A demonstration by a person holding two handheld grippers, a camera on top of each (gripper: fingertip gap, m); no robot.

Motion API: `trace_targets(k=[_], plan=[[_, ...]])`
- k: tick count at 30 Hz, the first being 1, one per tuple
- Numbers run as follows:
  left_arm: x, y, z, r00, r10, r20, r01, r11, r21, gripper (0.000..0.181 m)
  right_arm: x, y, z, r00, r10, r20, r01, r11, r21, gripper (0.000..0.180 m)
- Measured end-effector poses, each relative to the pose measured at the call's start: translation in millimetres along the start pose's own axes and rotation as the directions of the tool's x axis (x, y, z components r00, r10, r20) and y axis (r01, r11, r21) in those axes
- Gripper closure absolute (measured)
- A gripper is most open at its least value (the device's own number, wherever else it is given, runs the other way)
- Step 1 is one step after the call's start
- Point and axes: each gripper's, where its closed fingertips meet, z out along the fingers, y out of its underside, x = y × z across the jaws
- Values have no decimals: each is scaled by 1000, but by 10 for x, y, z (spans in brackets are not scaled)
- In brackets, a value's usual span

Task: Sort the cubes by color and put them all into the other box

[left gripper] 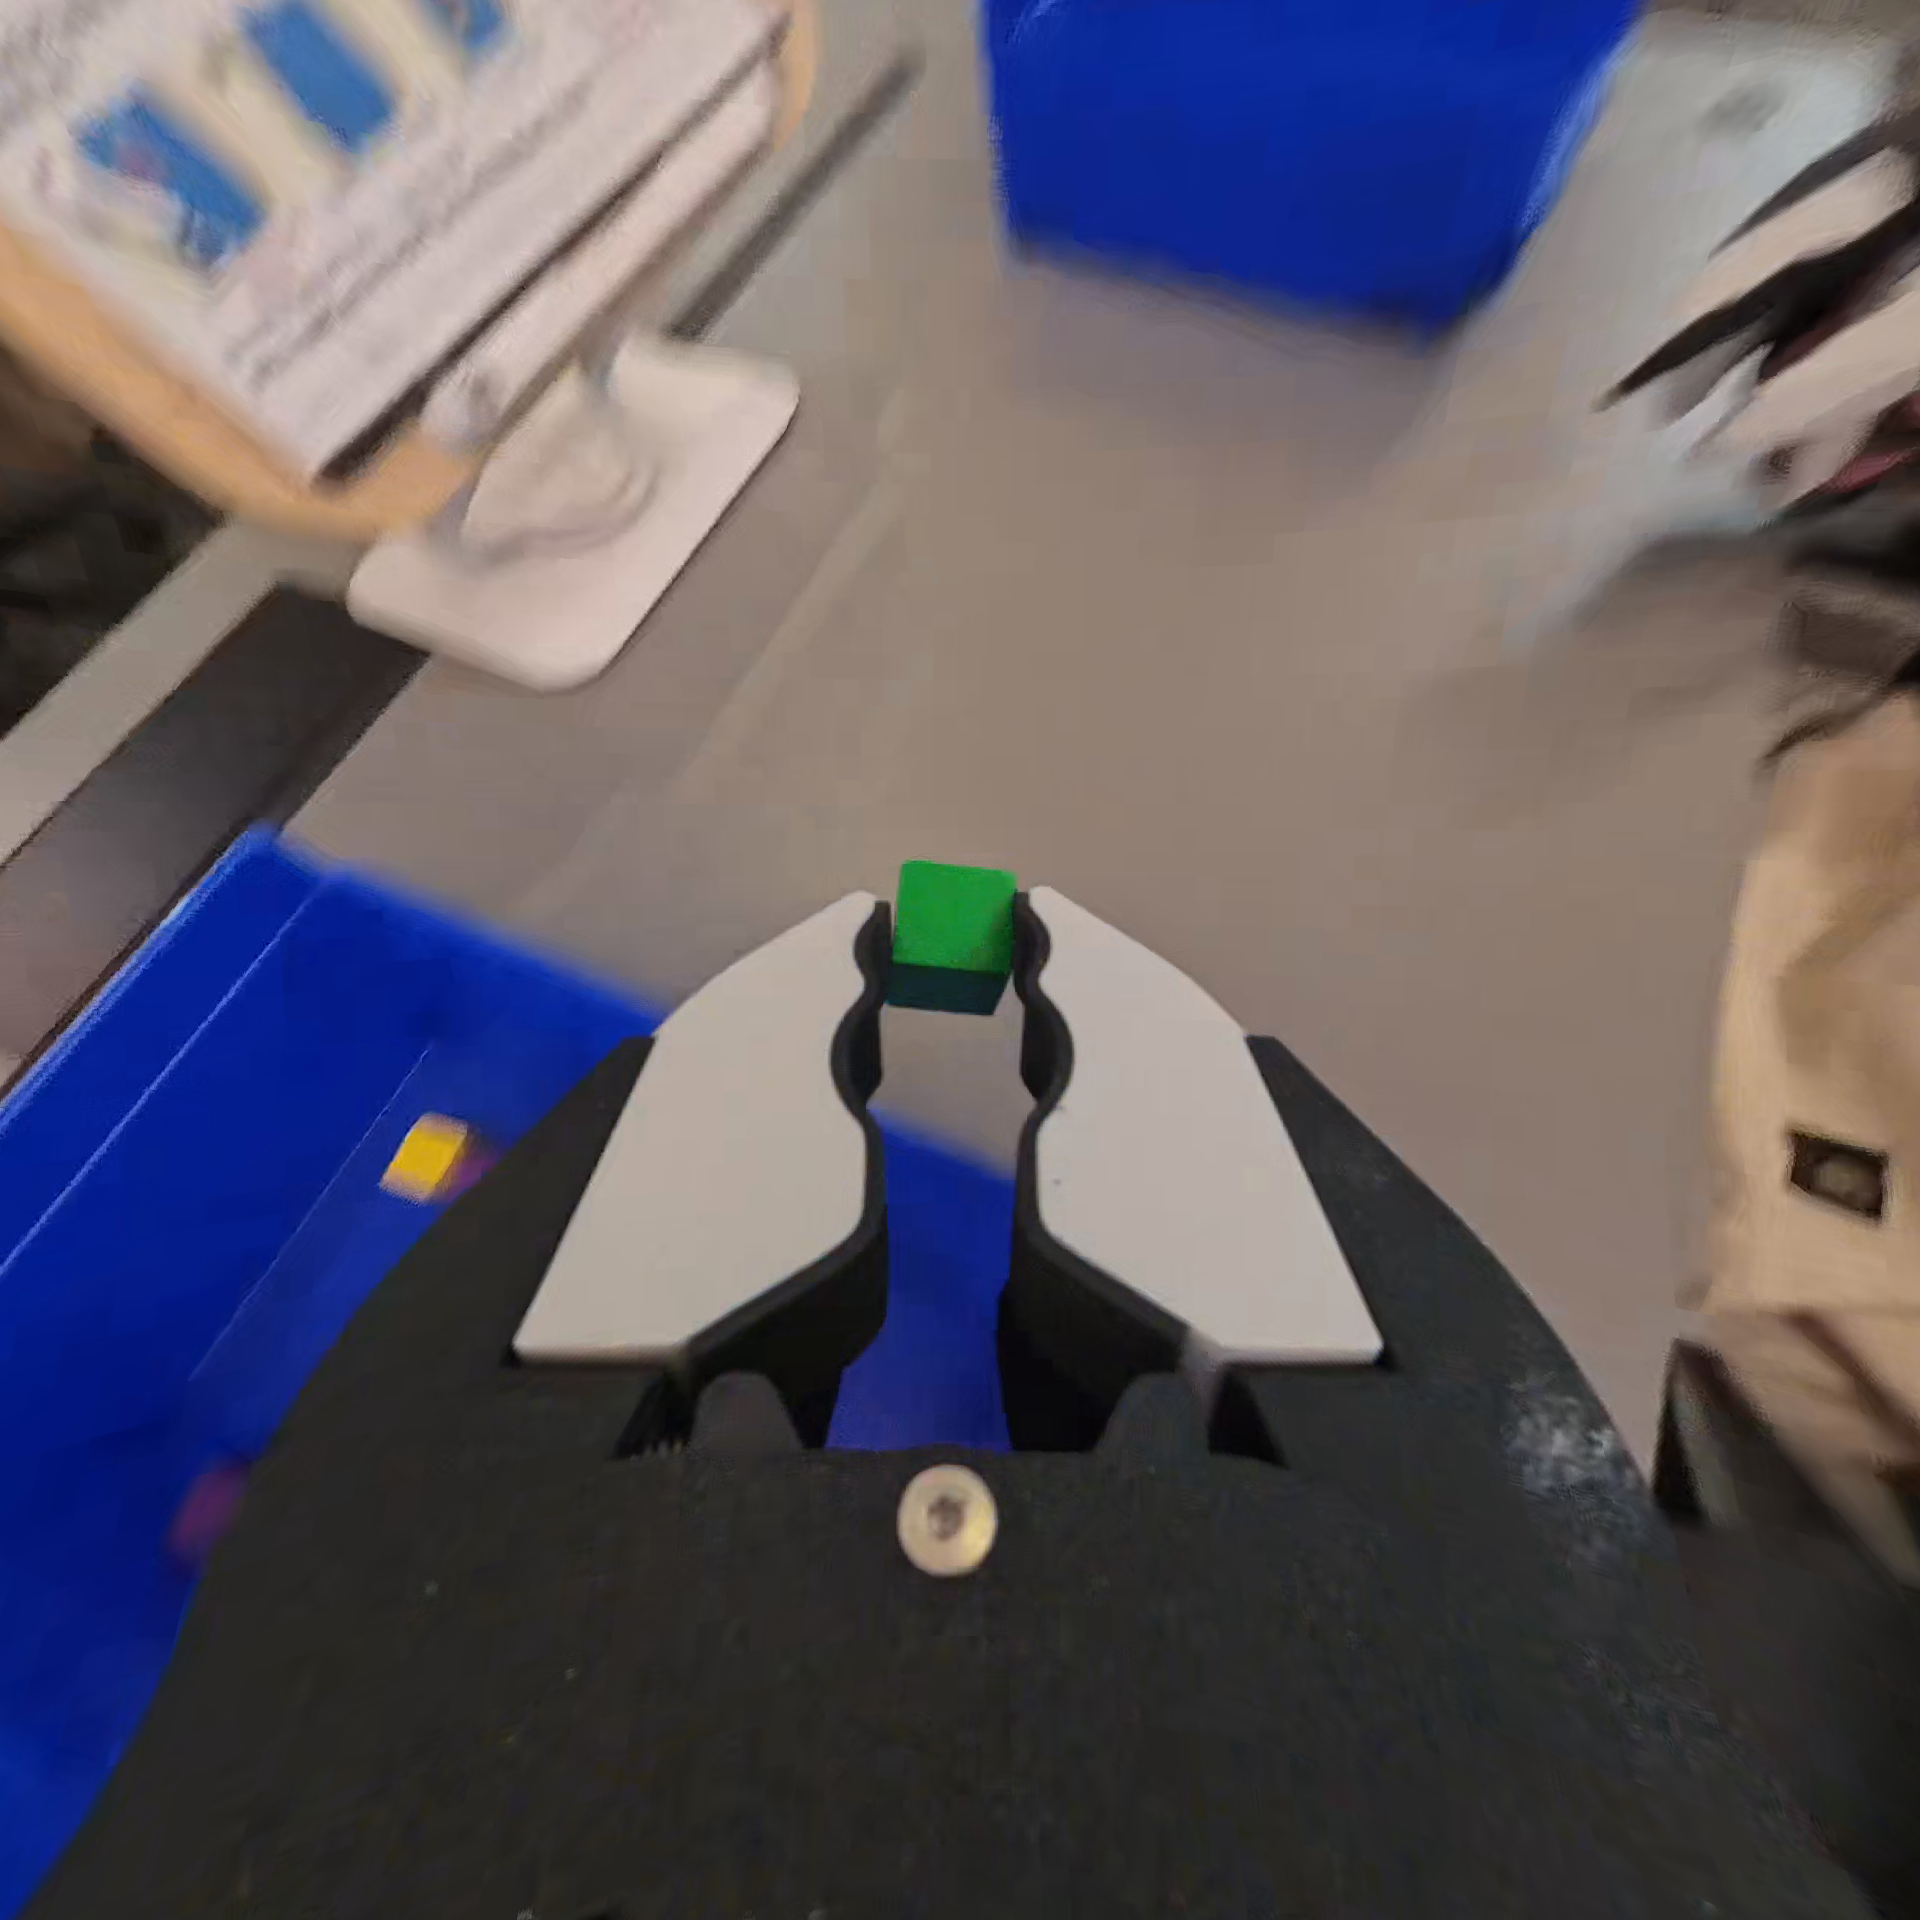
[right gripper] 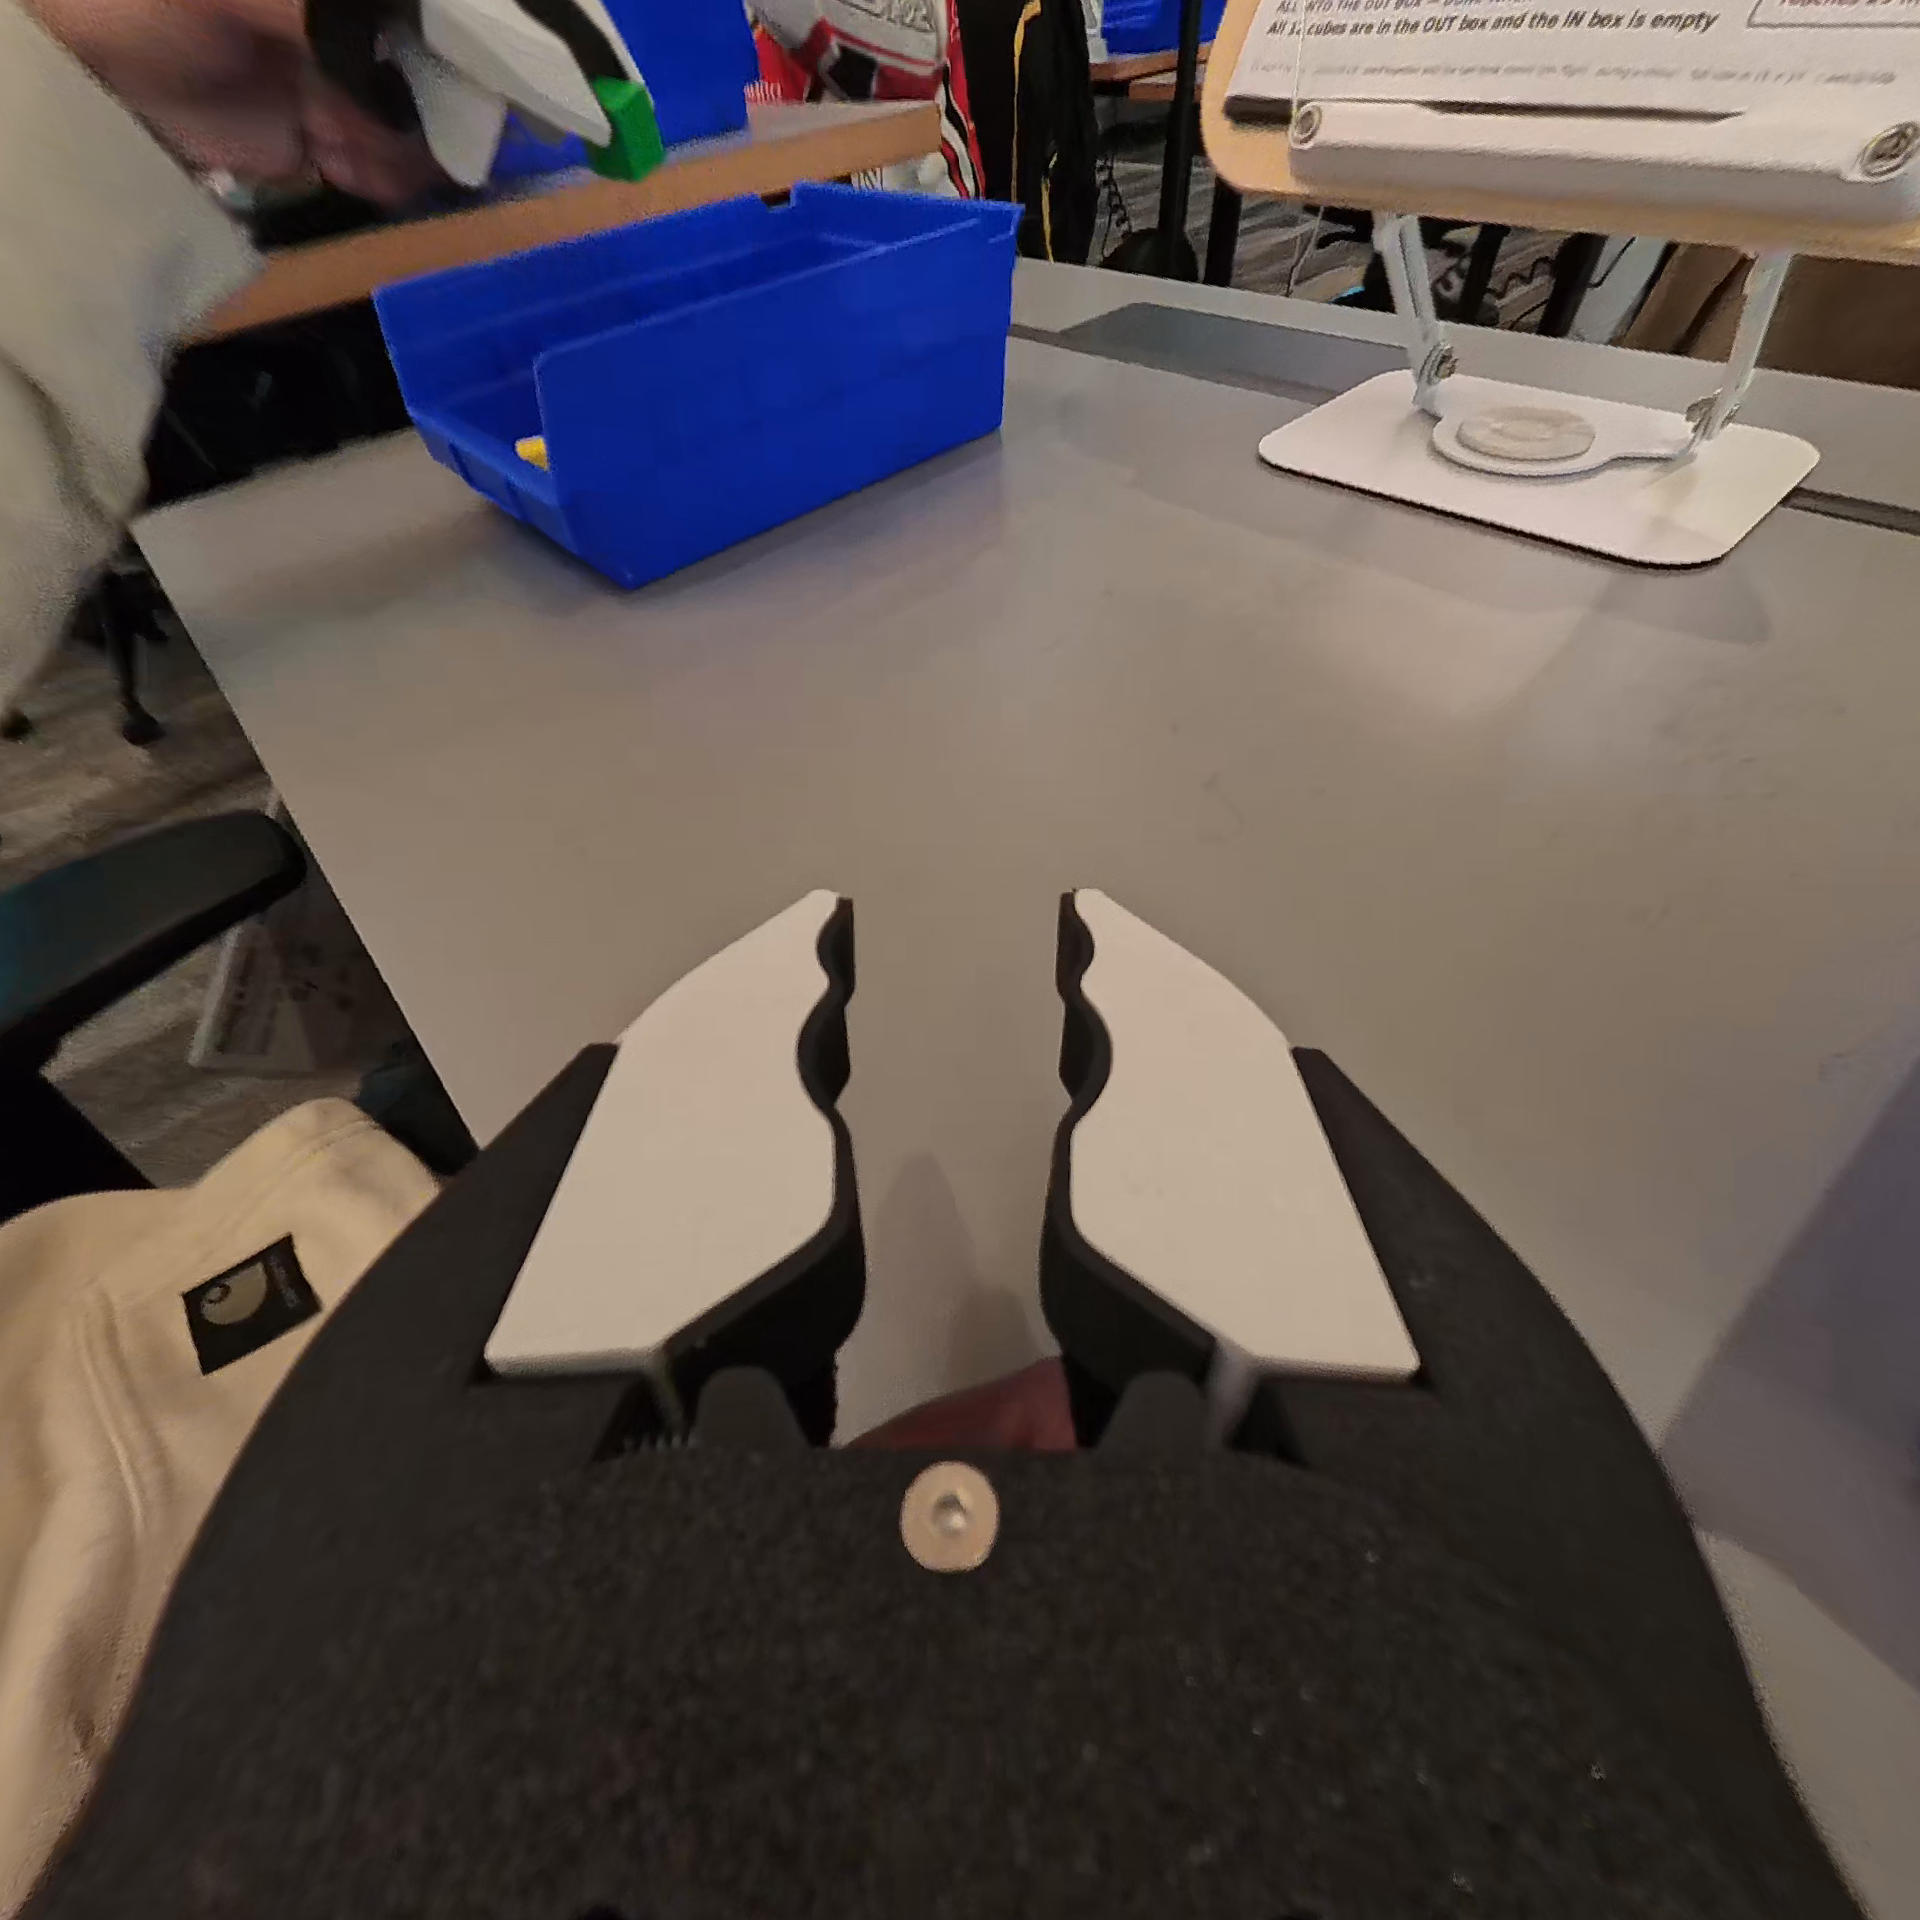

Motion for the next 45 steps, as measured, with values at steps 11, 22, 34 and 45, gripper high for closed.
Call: trace_targets(k=[11, 22, 34, 45], plan=[[1258, -620, 772, 922, -31, -387, 168, 931, 325, 159, 54, -189, -21, 932, 287, 223, -320, 939, 126, 143], [1755, -1073, 1011, 858, 24, -513, 146, 946, 289, 159, -331, -620, 541, 906, -98, 411, 48, 990, 130, 141], [1918, -983, 1274, 828, 19, -560, 117, 972, 206, 159, -489, -701, 647, 864, -120, 488, 46, 986, 162, 149], [1872, -1094, 1047, 880, -28, -475, 225, 904, 363, 112, -429, -650, 609, 866, -98, 491, 22, 987, 158, 157]])
